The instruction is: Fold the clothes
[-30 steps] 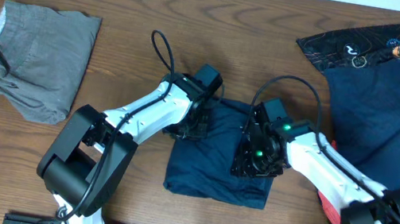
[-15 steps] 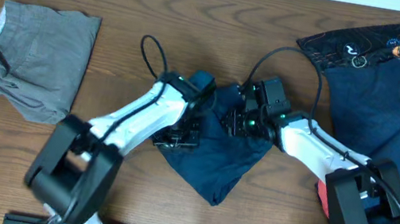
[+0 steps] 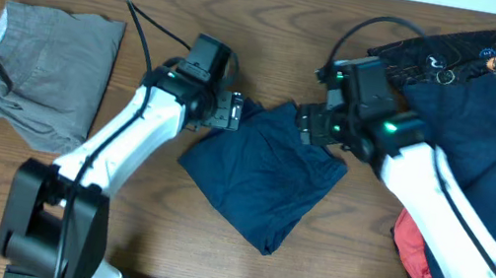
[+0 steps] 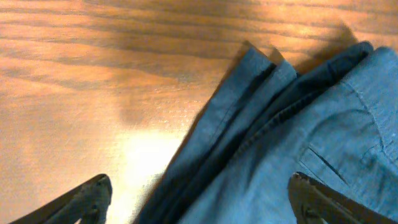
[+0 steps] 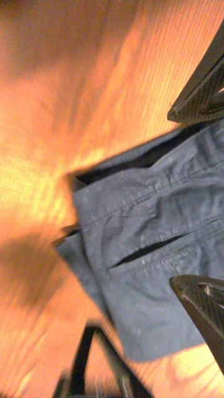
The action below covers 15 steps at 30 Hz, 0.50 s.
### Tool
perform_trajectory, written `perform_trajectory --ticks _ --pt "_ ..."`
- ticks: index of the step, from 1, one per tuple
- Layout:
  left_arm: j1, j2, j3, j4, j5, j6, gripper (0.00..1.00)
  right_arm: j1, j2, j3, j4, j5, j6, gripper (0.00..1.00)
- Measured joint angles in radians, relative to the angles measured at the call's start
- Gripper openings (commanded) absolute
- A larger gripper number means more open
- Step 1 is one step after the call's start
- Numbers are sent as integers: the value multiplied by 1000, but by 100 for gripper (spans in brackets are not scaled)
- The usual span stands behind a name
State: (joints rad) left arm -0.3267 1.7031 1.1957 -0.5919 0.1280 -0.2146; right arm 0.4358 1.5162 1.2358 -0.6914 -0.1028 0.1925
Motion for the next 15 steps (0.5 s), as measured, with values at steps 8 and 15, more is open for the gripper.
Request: perform_trajectory --ticks 8,15 --pt "45 148 0 13 278 215 95 -13 -150 9 -108 47 -14 79" --pt "24 235 8 -14 416 272 37 -26 -148 9 -160 62 -15 79"
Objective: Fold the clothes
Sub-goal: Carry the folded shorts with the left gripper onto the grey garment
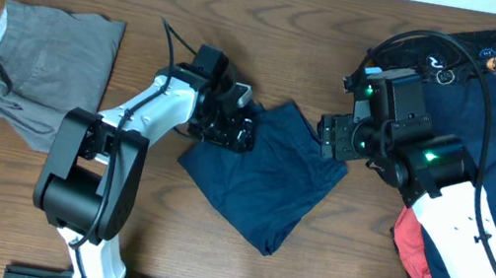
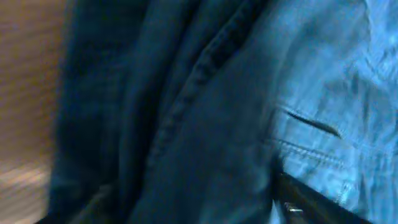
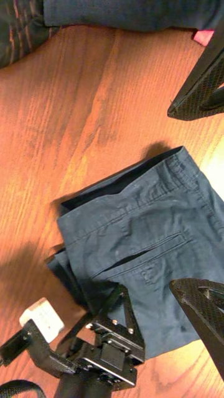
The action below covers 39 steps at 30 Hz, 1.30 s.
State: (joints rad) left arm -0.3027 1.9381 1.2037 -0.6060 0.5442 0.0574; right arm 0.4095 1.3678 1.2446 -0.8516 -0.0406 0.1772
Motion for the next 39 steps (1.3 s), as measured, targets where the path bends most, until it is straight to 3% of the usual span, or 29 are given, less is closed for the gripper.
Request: perform_trajectory --ticks 1,2,8,13,25,26,27,28,30,34,39 --pt "-3 10 0 -3 9 5 13 0 0 0 -2 1 0 79" --pt "-6 21 0 -4 15 7 6 -3 0 0 -5 2 0 79" --pt "-3 29 1 -15 -1 -2 6 -4 0 0 -31 17 0 79" --pt "52 -41 6 -47 -175 -68 6 -4 0 0 -58 57 0 79" --pt "450 -452 85 95 -604 -134 7 -4 0 0 -72 101 0 79" --pt "503 -463 89 98 -626 -137 15 -4 0 0 -72 101 0 79" --pt "536 -465 91 98 -640 -133 33 -4 0 0 -73 101 0 79" --pt "578 -464 91 95 -655 -132 60 -4 0 0 -73 101 0 79" --pt "653 -451 90 92 -677 -145 97 -4 0 0 -76 102 0 80" --pt "747 -426 85 63 -686 -220 98 -4 0 0 -77 102 -1 80" --pt "764 -419 83 59 -661 -272 98 -4 0 0 -90 102 -1 81"
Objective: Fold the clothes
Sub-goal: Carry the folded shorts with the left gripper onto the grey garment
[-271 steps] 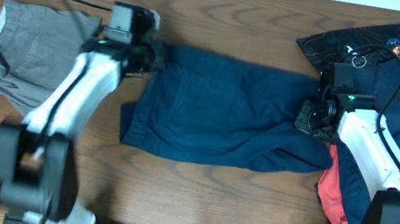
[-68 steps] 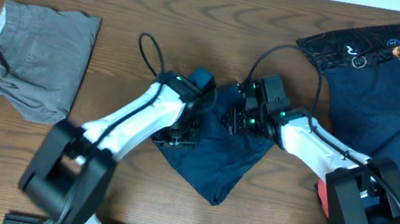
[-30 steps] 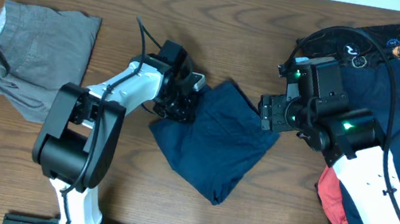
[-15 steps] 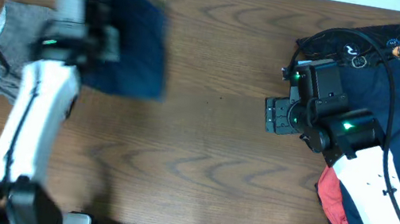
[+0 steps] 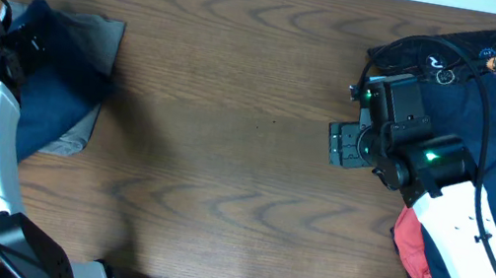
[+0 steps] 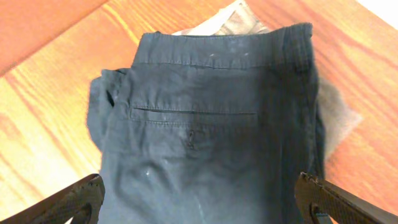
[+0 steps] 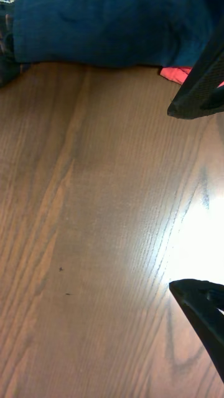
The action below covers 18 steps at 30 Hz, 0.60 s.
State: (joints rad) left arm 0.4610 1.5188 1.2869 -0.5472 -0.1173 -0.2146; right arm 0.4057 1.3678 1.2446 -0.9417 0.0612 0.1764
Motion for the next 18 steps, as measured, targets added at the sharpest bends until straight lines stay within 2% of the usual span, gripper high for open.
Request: perform_trajectory --ticks 4,6,13,18 --pt "-31 0 0 1 67 -18 98 0 0 0 10 0 3 89" --pt "-62 0 0 2 102 -21 98 0 0 0 32 0 2 89" --pt "-377 0 -1 -69 165 11 98 -7 12 0 150 -1 57 99" --pt "-611 6 -2 -263 183 36 98 -82 18 0 193 -14 94 99"
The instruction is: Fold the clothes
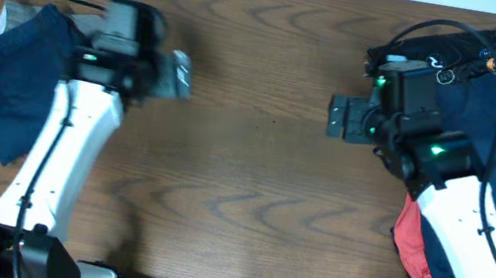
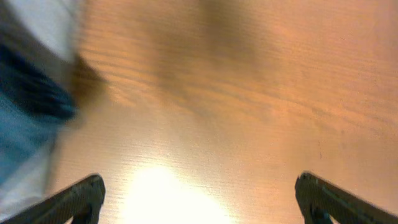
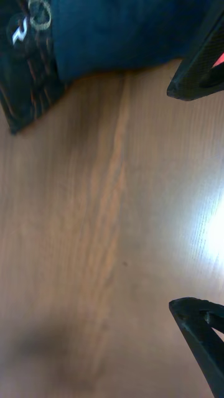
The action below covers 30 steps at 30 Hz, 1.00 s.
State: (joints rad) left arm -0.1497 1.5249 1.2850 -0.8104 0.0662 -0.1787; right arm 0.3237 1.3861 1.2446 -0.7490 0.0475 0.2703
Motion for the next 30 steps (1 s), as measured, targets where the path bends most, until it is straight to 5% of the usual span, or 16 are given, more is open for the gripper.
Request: perform_trajectory --ticks 6,10,16,24,30 --pt "-108 10 -7 -344 9 8 98 -159 0 2 -238 -34 11 99" --pt "-109 -8 -10 -436 8 2 98 -223 -1 2 -402 -40 11 99" --pt "-110 -255 -74 -348 8 -12 98 -224 -117 -42 -391 -51 12 99" --pt "-152 -920 -336 -65 -27 -24 98 -196 -699 -293 -77 8 26 99" --pt "-153 -1221 -398 -67 -43 -28 98 -195 -956 -351 -190 39 33 99"
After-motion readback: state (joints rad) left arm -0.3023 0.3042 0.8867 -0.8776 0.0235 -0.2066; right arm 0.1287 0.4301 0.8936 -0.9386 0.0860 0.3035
